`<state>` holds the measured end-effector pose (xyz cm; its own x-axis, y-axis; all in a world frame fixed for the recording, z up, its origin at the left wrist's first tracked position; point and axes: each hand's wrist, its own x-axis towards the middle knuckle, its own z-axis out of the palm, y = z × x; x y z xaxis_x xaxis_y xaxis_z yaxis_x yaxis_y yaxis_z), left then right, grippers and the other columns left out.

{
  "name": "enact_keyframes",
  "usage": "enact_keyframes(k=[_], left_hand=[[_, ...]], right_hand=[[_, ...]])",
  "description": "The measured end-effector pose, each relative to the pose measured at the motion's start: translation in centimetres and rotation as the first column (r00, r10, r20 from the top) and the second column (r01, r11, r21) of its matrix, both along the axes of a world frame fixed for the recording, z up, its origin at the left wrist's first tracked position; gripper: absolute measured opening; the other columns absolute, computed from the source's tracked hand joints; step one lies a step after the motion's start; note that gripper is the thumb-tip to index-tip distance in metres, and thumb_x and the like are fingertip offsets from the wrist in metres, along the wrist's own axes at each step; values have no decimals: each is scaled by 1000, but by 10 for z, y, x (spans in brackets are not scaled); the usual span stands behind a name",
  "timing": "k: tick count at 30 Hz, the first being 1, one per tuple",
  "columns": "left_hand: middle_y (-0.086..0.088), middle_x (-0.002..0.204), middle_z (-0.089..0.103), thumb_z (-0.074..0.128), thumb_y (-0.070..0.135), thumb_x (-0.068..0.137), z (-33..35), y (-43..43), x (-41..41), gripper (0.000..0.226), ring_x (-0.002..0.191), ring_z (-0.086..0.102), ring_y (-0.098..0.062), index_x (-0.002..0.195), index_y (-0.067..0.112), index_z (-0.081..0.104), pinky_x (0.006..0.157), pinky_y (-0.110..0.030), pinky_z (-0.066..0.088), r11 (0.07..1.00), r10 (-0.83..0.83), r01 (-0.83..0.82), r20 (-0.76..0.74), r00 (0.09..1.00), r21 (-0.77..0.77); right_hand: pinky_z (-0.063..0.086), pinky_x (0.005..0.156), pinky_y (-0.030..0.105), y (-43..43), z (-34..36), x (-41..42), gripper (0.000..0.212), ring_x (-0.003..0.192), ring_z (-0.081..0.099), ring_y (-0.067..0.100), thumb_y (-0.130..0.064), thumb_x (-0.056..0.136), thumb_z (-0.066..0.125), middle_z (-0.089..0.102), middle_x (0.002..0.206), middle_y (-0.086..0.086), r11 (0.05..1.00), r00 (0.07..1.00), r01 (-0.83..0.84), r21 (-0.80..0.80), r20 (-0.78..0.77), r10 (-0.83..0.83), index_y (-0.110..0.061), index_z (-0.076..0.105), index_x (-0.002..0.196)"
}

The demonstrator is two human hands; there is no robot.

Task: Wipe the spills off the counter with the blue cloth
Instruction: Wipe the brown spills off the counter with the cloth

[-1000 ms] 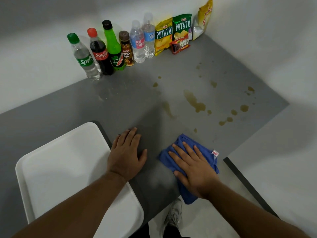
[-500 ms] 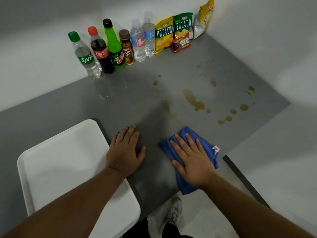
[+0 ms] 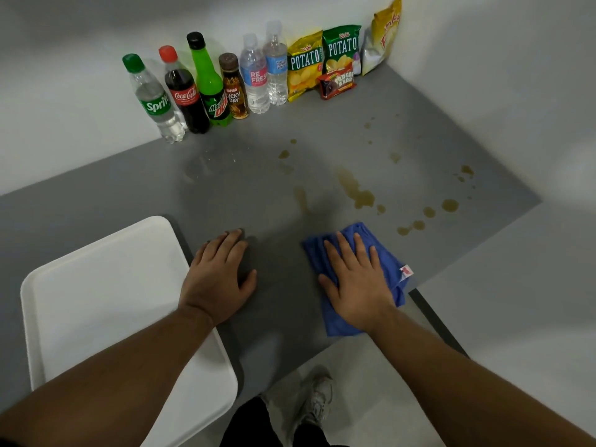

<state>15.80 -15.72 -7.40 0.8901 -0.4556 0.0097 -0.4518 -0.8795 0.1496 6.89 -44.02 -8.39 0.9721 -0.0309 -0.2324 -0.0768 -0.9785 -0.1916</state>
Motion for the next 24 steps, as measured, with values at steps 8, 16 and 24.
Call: enact_keyframes(k=[8, 16, 24], left_hand=[[-7, 163, 44, 41, 59, 97, 2, -1, -3, 70, 147, 44, -35, 151, 16, 48, 123, -51, 36, 1000, -2, 2, -4, 1000, 16], [-3, 163, 43, 48, 58, 94, -2, 0, 1, 67, 147, 44, -31, 149, 20, 49, 124, -48, 34, 1000, 23, -23, -28, 999, 7], [-7, 161, 46, 54, 53, 95, -8, 5, 5, 60, 145, 46, -33, 142, 15, 57, 121, -53, 39, 998, -24, 24, -2, 1000, -56]], right_hand=[[-6, 127, 52, -46, -5, -13, 69, 159, -11, 22, -72, 101, 11, -3, 172, -13, 990, 990, -140, -23, 24, 141, -42, 3, 163], [-7, 126, 55, 5, -3, 47, 74, 157, -15, 31, -65, 100, 8, -4, 173, -3, 999, 1000, 16, -30, -1, -16, -30, 2, 164], [-8, 128, 47, -29, -4, 24, 65, 157, -16, 16, -66, 105, 13, -8, 171, -15, 968, 968, -250, 0, 17, 250, -41, -6, 162]])
